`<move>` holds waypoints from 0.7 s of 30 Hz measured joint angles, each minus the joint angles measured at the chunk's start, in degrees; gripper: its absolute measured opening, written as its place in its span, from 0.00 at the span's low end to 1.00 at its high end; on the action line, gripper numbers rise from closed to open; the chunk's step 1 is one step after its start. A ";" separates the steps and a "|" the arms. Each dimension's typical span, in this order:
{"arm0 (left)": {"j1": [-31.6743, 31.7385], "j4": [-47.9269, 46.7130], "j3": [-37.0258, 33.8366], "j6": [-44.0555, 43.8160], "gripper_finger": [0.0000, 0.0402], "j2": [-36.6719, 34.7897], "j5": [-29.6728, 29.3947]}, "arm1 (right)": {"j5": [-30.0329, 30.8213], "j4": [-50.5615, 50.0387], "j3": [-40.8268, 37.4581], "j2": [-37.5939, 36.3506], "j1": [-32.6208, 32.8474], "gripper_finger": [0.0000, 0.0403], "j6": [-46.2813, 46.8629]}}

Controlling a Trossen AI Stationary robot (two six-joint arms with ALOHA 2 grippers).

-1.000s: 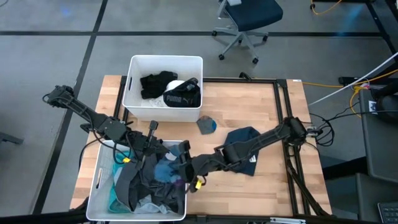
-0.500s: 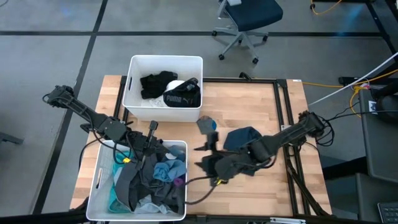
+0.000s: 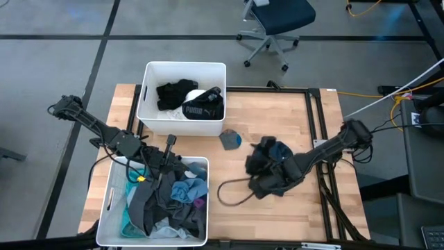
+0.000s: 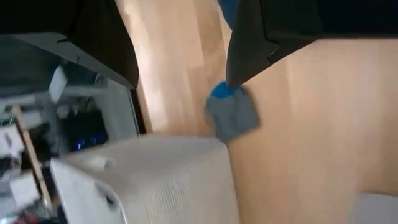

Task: Sort clothes
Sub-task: Put the gray sock into the bottom laundry organizer

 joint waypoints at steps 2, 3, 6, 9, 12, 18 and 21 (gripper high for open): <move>-0.02 -0.02 0.00 0.07 0.01 0.00 -0.02 | -0.23 5.48 -7.83 -2.98 -1.87 0.60 1.35; 0.01 0.12 0.00 0.11 0.01 0.00 -0.02 | -1.10 9.23 -11.83 -4.32 -3.12 0.60 1.34; -0.01 0.42 0.00 0.65 0.01 0.00 -0.01 | -6.30 24.14 -23.05 -8.67 -7.12 0.60 -0.63; -0.02 0.53 0.00 0.75 0.01 0.00 -0.01 | -13.98 40.58 -32.48 -10.63 -11.57 0.60 -4.61; -0.01 0.59 0.00 0.99 0.01 0.00 -0.02 | -19.94 55.01 -39.26 -10.65 -16.12 0.60 -8.20; -0.01 0.49 0.00 1.04 0.01 0.00 0.00 | -25.80 74.60 -46.21 -7.33 -23.94 0.60 -13.02; -0.02 0.37 0.00 1.09 0.01 0.00 0.00 | -26.86 79.02 -46.65 -5.11 -26.58 0.60 -13.71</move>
